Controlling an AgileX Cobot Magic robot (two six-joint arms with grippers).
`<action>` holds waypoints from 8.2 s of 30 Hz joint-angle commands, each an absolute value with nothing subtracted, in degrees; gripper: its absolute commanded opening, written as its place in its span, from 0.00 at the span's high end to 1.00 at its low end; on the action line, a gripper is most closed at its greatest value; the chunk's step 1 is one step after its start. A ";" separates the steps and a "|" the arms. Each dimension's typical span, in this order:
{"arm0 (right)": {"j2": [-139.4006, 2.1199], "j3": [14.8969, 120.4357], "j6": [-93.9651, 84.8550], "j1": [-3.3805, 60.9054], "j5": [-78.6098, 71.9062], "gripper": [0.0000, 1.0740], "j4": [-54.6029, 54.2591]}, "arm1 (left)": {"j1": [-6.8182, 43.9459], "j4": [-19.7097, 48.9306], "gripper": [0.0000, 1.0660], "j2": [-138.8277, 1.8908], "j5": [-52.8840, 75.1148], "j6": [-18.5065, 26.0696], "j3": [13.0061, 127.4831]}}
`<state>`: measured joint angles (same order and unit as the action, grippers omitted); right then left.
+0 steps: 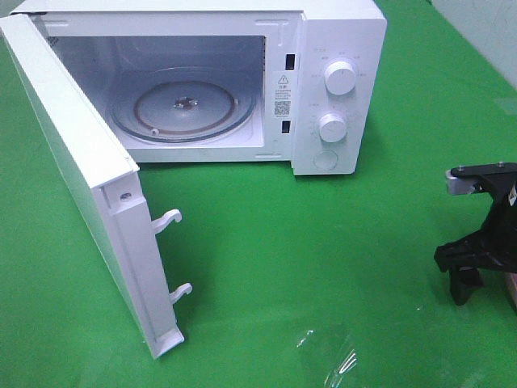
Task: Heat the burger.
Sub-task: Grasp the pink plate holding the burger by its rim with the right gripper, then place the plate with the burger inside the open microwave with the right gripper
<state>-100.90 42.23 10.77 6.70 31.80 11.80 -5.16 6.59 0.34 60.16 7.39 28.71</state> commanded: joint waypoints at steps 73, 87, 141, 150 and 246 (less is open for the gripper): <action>-88.24 38.56 35.01 31.17 50.76 1.00 38.96 | -5.39 6.88 0.06 1.66 59.59 7.51 28.48; -79.81 32.83 34.95 43.14 54.43 1.00 38.96 | -5.39 6.88 0.06 1.66 59.59 7.51 28.48; -76.03 29.97 10.14 72.42 45.09 1.00 46.87 | -5.39 6.88 0.06 1.66 59.59 7.51 28.48; -76.03 29.97 4.98 69.73 39.88 1.00 48.07 | -5.39 6.88 0.06 1.66 59.59 7.51 28.48; -100.61 65.26 -86.06 40.45 21.54 1.00 7.91 | -5.39 6.88 0.06 1.66 59.59 7.51 28.48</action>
